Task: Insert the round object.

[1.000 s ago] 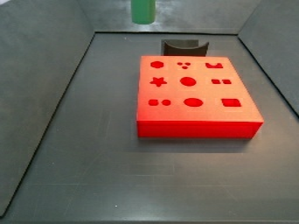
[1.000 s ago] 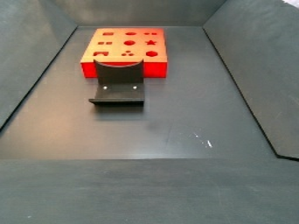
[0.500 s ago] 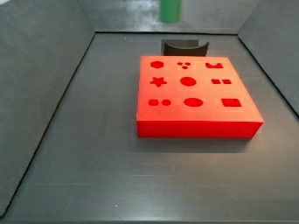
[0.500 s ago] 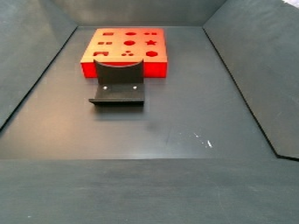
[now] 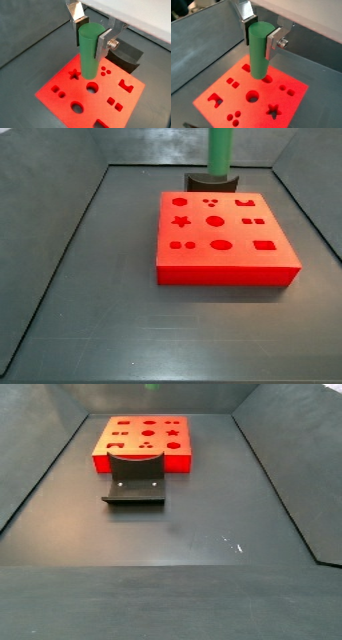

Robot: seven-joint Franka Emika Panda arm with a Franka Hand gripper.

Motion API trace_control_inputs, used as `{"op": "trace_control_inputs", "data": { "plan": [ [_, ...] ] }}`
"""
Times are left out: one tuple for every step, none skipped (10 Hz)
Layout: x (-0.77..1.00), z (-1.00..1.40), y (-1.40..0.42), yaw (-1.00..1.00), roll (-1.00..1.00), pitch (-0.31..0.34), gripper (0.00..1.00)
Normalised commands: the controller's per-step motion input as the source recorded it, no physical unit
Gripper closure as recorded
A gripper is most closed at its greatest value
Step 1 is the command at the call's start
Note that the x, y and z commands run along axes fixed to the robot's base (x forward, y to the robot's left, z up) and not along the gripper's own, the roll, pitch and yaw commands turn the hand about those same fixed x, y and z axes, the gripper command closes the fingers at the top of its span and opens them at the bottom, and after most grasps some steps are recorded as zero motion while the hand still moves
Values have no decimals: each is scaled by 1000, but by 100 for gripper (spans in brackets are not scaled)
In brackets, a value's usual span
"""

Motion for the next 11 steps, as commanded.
{"op": "trace_control_inputs", "data": {
  "plan": [
    [443,-440,83,609,164,54,100],
    [506,-420,0,614,169,114,100],
    [463,-431,51,346,27,136,100],
    [383,-377,26,209,24,147,100],
    [157,-331,0,9,0,204,100],
    [189,-191,0,0,59,251,100],
    [77,-109,0,0,6,159,100],
    [0,-283,0,-83,9,219,100],
    [0,-251,3,-137,17,254,100],
    [120,-171,26,-109,40,244,100],
    [154,-211,57,-23,89,201,100]
  ]
}}
